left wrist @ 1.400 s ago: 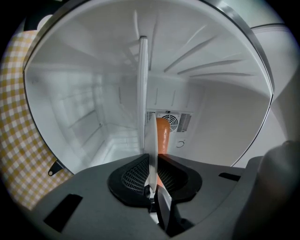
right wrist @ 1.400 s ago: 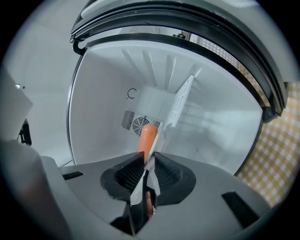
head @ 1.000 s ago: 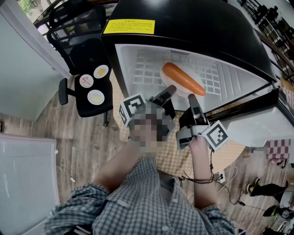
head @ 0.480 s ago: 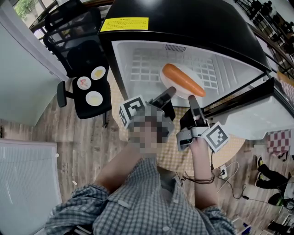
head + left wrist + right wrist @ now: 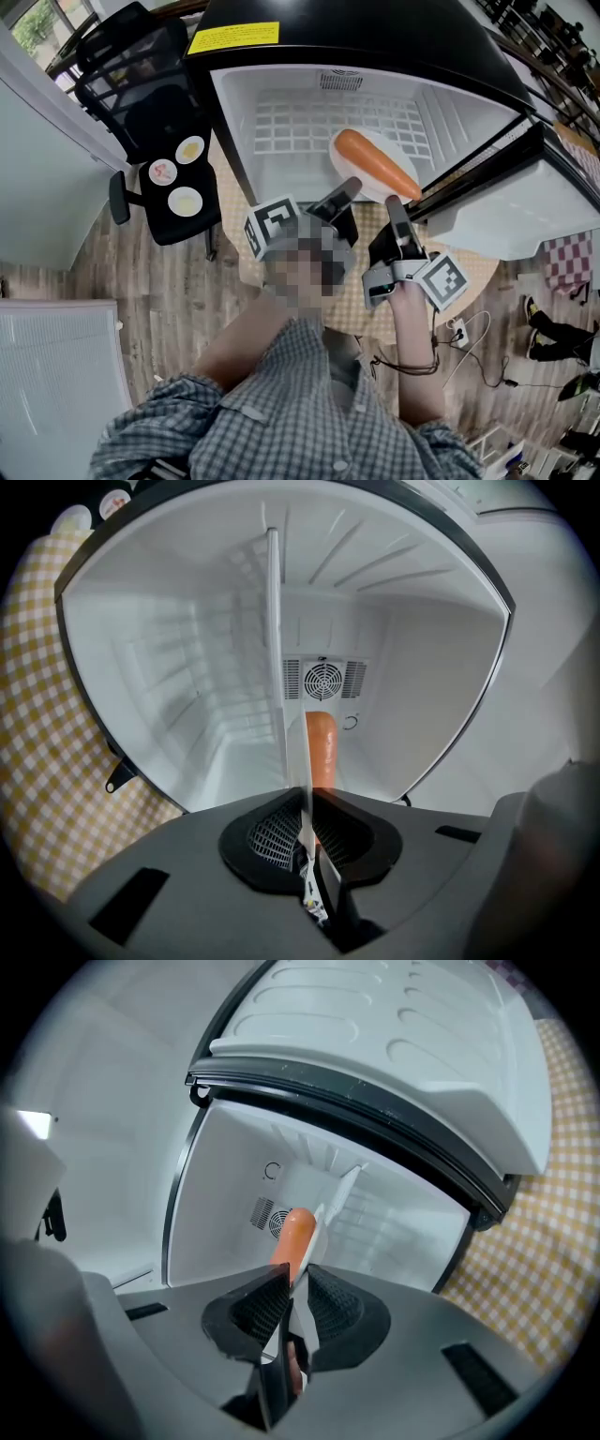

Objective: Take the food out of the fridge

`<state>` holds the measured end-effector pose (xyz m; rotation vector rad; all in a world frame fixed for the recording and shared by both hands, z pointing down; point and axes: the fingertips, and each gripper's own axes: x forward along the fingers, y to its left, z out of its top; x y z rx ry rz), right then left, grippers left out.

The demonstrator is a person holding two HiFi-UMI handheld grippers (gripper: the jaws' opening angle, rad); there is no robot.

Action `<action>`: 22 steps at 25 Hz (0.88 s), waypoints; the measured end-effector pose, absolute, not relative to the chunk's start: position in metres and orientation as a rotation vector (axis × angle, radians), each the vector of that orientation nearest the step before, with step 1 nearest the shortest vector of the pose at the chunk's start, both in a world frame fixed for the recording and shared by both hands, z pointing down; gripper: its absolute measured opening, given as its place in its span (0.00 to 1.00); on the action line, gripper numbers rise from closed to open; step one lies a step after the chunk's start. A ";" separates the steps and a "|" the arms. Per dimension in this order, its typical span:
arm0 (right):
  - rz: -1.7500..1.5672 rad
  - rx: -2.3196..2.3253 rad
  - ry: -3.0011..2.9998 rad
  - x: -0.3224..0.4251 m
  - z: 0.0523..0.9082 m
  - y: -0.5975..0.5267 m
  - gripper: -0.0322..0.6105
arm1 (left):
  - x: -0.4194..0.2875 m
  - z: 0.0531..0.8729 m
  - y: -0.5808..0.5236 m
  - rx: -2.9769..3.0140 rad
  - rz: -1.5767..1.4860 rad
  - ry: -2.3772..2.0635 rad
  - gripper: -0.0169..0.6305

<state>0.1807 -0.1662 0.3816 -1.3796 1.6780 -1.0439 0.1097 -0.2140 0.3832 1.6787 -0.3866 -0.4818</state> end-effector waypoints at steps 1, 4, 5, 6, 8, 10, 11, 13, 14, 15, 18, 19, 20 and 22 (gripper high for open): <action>-1.040 -1.387 1.675 0.182 0.382 -0.162 0.14 | 0.112 0.384 -0.210 1.682 -0.474 -0.379 0.09; -1.035 -1.409 1.662 0.186 0.386 -0.150 0.14 | 0.118 0.387 -0.200 1.693 -0.446 -0.357 0.08; -1.038 -1.418 1.652 0.188 0.388 -0.146 0.14 | 0.120 0.389 -0.197 1.697 -0.436 -0.350 0.08; -1.039 -1.429 1.642 0.190 0.390 -0.142 0.14 | 0.122 0.390 -0.194 1.701 -0.424 -0.343 0.08; -1.039 -1.453 1.628 0.193 0.396 -0.134 0.14 | 0.126 0.394 -0.187 1.705 -0.402 -0.329 0.08; -1.042 -1.469 1.620 0.195 0.400 -0.128 0.14 | 0.129 0.398 -0.182 1.710 -0.383 -0.321 0.08; -1.044 -1.473 1.618 0.196 0.402 -0.126 0.14 | 0.130 0.401 -0.180 1.711 -0.374 -0.318 0.08; -1.051 -1.484 1.620 0.197 0.407 -0.120 0.14 | 0.132 0.406 -0.175 1.709 -0.358 -0.313 0.08; -1.054 -1.494 1.622 0.197 0.410 -0.118 0.14 | 0.133 0.409 -0.172 1.707 -0.350 -0.310 0.08; -1.059 -1.505 1.622 0.198 0.413 -0.115 0.14 | 0.133 0.412 -0.170 1.707 -0.342 -0.308 0.08; -1.073 -1.520 1.614 0.199 0.422 -0.109 0.14 | 0.135 0.421 -0.164 1.705 -0.318 -0.305 0.08; -1.078 -1.522 1.613 0.199 0.425 -0.107 0.14 | 0.135 0.424 -0.163 1.706 -0.311 -0.303 0.08; -1.081 -1.525 1.611 0.199 0.428 -0.106 0.14 | 0.135 0.427 -0.161 1.707 -0.303 -0.302 0.08; -1.086 -1.530 1.611 0.199 0.435 -0.103 0.14 | 0.135 0.434 -0.158 1.709 -0.288 -0.298 0.08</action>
